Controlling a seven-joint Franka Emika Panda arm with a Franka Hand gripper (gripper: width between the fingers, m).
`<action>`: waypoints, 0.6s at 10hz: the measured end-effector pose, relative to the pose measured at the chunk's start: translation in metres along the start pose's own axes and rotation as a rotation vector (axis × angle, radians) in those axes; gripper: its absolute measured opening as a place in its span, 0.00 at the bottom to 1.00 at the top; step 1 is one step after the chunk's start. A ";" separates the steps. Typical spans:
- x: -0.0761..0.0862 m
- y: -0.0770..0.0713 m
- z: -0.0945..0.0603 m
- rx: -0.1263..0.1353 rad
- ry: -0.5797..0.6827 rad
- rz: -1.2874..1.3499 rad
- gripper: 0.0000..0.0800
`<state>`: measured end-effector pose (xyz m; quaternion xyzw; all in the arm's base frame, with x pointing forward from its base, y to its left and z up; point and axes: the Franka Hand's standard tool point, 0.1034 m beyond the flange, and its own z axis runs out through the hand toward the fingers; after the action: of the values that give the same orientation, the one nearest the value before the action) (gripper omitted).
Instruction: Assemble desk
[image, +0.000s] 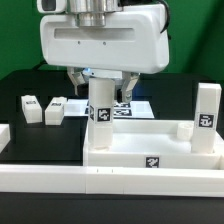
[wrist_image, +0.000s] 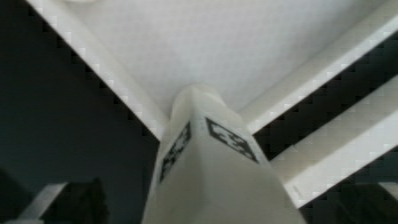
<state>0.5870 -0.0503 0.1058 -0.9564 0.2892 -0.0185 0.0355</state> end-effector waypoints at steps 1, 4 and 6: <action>0.001 0.000 0.000 -0.003 0.000 -0.120 0.81; 0.003 -0.004 -0.002 -0.030 0.005 -0.443 0.81; 0.003 -0.005 -0.002 -0.040 0.006 -0.555 0.81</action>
Offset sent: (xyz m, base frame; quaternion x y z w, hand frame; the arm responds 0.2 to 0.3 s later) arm -0.0016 0.0038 0.0042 -0.0341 -0.0031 -0.2564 0.9660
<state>0.5921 -0.0478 0.1084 -0.9995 0.0167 -0.0245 0.0095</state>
